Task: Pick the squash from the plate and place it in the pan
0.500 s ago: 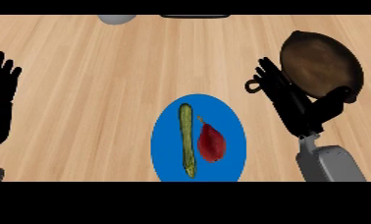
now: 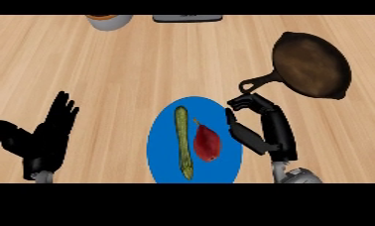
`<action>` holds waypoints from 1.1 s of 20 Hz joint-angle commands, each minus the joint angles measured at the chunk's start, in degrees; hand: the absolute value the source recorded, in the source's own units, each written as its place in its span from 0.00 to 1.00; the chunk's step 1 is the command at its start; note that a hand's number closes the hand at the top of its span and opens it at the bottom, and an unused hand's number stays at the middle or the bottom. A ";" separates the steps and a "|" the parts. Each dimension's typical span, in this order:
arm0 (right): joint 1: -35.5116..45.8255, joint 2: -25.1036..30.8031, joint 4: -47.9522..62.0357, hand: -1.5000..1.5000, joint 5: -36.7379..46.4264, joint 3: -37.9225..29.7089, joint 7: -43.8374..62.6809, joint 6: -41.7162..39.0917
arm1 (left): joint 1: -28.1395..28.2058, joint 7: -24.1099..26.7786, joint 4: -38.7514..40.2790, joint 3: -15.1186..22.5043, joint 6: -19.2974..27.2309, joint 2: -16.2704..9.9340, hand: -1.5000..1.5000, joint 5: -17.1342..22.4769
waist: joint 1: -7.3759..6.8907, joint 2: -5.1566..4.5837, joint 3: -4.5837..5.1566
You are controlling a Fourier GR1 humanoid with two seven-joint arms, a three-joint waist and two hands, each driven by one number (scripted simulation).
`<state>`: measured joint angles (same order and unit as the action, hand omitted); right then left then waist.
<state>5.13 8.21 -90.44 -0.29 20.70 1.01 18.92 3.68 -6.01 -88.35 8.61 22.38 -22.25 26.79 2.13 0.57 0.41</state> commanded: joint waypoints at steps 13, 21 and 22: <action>-15.91 -8.17 2.34 0.00 54.91 20.91 18.29 38.33 | 1.69 3.36 3.99 6.39 0.93 7.65 0.50 -3.19 | -1.26 -0.49 -0.10; -5.83 -8.20 -1.46 0.00 65.14 18.17 46.31 11.09 | 0.23 3.17 5.36 4.24 -1.10 6.60 0.50 -1.82 | -2.48 -0.57 0.04; -4.76 -8.20 0.05 0.00 64.39 17.79 47.96 6.23 | 0.36 3.01 5.55 4.26 -0.95 6.56 0.50 -1.91 | -2.96 -0.74 0.06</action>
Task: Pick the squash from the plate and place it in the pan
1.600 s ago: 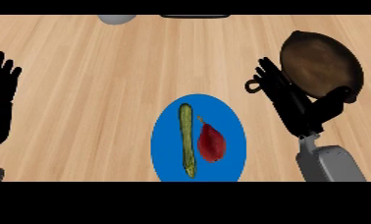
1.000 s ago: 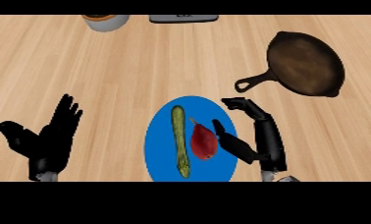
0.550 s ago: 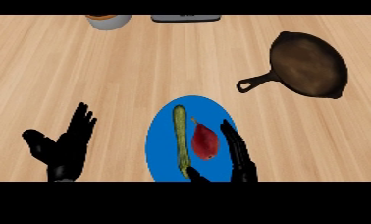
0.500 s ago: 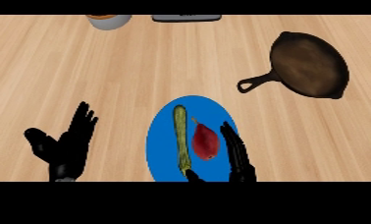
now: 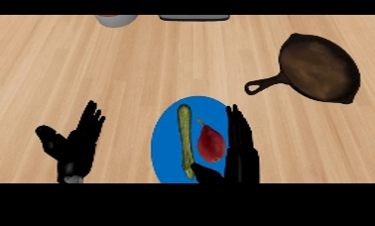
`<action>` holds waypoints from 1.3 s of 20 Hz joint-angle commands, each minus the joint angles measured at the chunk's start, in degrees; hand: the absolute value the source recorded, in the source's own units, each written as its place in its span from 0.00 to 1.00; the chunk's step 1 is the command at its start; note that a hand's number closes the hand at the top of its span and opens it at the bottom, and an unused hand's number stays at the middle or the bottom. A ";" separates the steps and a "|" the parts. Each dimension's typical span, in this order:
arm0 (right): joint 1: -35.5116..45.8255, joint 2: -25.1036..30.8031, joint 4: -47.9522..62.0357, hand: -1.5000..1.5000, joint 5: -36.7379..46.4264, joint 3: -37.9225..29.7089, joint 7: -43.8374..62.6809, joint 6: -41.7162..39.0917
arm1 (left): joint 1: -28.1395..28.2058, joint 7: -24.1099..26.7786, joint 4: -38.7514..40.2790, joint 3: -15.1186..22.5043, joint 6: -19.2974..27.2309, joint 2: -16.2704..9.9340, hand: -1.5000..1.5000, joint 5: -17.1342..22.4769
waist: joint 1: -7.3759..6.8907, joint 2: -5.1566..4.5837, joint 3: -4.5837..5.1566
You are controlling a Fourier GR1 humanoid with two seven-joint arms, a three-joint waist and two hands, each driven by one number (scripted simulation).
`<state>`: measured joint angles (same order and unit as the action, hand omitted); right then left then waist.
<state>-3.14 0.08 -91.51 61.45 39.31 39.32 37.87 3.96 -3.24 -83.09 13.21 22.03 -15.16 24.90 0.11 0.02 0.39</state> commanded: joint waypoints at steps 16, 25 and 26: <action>29.96 -0.05 10.53 0.00 -20.82 -1.78 34.51 -44.30 | -4.51 -3.42 0.64 0.30 0.86 1.34 0.50 -1.55 | -1.08 -0.14 -0.37; 30.61 -0.04 12.20 0.00 -26.46 3.07 36.25 -42.49 | -1.21 -0.56 1.29 -1.45 -2.90 1.94 0.50 -0.88 | -0.49 0.04 -0.37; 28.93 -0.04 10.41 0.00 -24.89 2.59 35.89 -43.07 | -1.88 0.37 2.59 0.40 0.58 4.61 0.50 -3.67 | -0.16 0.06 -0.37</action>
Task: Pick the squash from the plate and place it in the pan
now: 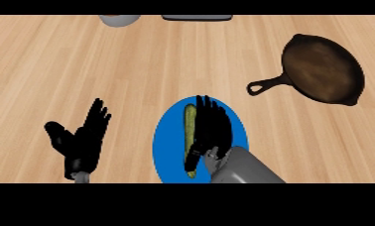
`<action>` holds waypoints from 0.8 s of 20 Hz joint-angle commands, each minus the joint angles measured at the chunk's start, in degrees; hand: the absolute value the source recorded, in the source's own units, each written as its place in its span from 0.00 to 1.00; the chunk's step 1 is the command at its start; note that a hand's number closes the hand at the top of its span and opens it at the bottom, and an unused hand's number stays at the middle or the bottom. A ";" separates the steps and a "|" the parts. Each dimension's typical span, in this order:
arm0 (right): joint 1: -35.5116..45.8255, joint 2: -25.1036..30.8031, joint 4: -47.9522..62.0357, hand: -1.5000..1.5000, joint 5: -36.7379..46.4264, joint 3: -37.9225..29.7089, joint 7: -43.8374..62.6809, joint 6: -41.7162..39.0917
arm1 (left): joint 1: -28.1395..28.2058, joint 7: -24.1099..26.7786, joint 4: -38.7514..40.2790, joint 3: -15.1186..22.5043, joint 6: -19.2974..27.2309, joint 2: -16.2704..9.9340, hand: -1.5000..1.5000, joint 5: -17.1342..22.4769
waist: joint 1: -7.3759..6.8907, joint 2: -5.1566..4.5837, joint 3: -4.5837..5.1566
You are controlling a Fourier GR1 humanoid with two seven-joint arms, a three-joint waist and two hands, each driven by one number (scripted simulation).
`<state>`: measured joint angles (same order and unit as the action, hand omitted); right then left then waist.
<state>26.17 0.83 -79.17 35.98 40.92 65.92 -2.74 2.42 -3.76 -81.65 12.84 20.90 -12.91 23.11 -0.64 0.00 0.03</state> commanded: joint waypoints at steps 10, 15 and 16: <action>2.32 -0.79 4.16 0.00 2.14 2.00 5.48 6.77 | 1.77 2.44 2.23 -2.99 -2.30 1.85 0.50 -1.10 | 0.09 -0.01 -0.01; 1.63 -0.79 9.42 0.00 2.46 1.35 3.23 6.82 | 1.20 0.36 0.59 -3.44 -3.26 0.84 0.50 -1.56 | 0.05 -0.04 -0.02; 3.05 -0.79 14.92 0.00 0.02 1.59 -1.72 11.44 | -1.92 -1.19 2.02 -3.54 -2.42 1.34 0.50 -2.20 | -0.14 -0.17 -0.03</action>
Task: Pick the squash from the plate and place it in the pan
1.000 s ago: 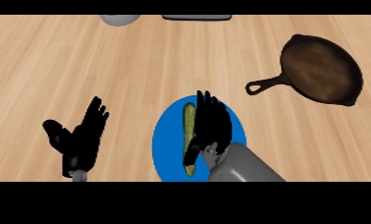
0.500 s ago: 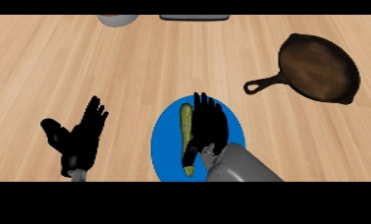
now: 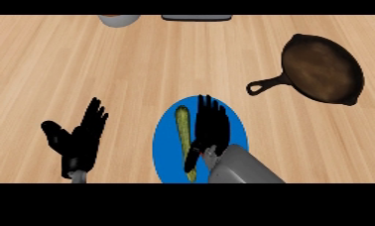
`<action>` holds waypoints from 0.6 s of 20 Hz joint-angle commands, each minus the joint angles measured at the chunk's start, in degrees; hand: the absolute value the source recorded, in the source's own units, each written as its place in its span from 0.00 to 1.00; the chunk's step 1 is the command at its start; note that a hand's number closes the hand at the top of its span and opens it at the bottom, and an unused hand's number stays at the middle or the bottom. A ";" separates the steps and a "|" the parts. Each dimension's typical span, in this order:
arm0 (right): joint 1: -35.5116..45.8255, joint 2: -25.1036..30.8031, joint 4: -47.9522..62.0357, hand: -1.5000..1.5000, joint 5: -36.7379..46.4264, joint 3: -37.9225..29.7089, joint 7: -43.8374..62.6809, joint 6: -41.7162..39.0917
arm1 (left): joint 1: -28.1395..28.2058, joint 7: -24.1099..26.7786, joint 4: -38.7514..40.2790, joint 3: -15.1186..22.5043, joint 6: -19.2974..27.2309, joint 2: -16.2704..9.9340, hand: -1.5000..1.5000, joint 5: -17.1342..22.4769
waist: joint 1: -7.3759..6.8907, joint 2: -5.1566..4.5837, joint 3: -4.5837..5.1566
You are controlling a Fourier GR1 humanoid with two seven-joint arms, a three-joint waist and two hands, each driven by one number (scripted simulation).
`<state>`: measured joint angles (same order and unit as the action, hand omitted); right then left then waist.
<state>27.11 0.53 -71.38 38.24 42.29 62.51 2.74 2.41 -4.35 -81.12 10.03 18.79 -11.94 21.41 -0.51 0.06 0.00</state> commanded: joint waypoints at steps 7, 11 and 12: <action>1.65 -0.52 9.58 1.00 2.15 2.71 -7.54 8.63 | 1.11 0.91 1.37 -2.13 -2.68 1.27 0.50 -1.06 | 0.02 -0.09 0.00; 1.36 -0.53 10.31 1.00 1.65 6.51 -4.98 11.47 | 6.00 0.51 -2.97 -0.24 -2.21 2.31 0.50 -2.29 | -0.34 -0.08 -0.01; 9.46 -0.53 16.25 1.00 -0.68 -4.84 -4.18 8.63 | 0.50 0.41 0.40 -0.71 -2.09 2.33 0.50 -2.33 | -0.71 -0.40 0.00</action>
<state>29.95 -0.02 -62.37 39.36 44.28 55.89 11.06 3.53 -4.26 -81.28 9.50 17.62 -9.47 19.15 -0.75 0.30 -0.07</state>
